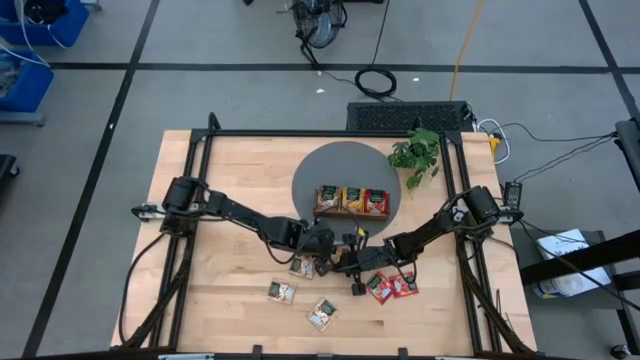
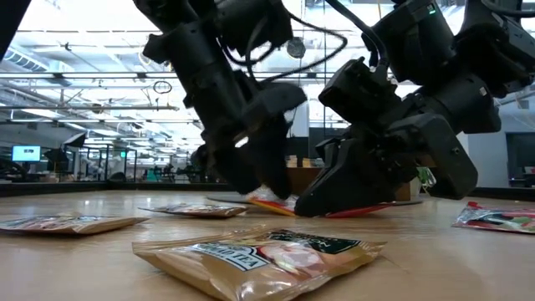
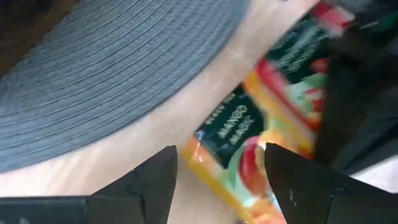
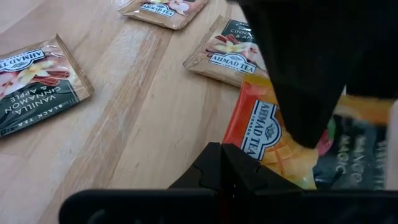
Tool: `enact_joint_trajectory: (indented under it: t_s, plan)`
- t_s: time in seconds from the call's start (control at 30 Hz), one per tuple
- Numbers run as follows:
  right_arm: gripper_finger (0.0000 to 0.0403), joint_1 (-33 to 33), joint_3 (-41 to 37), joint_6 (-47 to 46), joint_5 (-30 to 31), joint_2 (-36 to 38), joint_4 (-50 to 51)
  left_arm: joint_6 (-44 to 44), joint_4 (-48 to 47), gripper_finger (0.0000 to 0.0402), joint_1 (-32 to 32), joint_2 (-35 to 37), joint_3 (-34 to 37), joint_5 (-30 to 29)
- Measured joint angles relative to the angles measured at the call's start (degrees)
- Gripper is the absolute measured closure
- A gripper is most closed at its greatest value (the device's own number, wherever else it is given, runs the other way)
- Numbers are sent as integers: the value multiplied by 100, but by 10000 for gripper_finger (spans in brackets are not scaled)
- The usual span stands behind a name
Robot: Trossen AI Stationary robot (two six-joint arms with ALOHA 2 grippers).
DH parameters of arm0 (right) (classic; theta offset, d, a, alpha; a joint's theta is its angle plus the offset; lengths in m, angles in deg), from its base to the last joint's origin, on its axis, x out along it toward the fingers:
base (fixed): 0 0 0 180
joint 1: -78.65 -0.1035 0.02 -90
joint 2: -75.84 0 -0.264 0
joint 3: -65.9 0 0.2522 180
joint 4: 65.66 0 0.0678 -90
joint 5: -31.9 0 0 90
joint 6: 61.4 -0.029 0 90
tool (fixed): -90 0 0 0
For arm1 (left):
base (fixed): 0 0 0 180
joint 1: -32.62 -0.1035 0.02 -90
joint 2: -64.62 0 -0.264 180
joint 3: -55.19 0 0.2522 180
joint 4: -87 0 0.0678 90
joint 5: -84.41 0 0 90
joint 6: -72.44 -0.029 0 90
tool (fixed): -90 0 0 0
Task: Pick & Place Tea
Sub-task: Put the orange tea bag into the middle section of the wooden organizer
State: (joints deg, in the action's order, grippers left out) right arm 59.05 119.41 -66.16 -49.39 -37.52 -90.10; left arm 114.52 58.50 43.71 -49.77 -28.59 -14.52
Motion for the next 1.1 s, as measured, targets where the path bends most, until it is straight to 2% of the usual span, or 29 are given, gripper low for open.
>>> enact_joint_trajectory:
  t_s: [0.1, 0.2, 0.47, 0.53, 0.73, 0.97, 1.1]
  plan:
    - [403, 0, 0, -8, 0, 0, 8, -84, 133, 171, -6, -67, -2, -28]
    - [403, 0, -1, -8, 0, 0, 13, -320, 305, 207, -4, -74, 0, 4]
    - [403, 0, -2, 1, -1, 0, 47, -629, 475, 364, -21, -74, -2, 153]
    - [403, -2, -2, 3, 1, 0, 46, -692, 454, 391, -13, -74, -2, 164]
    - [401, -61, -4, 136, 7, 32, -218, -753, 493, 396, -13, -74, -63, 163]
    - [369, -484, -37, 243, -111, 578, -24, -1077, 461, 398, 170, 298, -68, -58]
    - [351, -813, -30, 394, 510, 1070, 42, -1298, 453, 398, 515, 564, -66, -551]
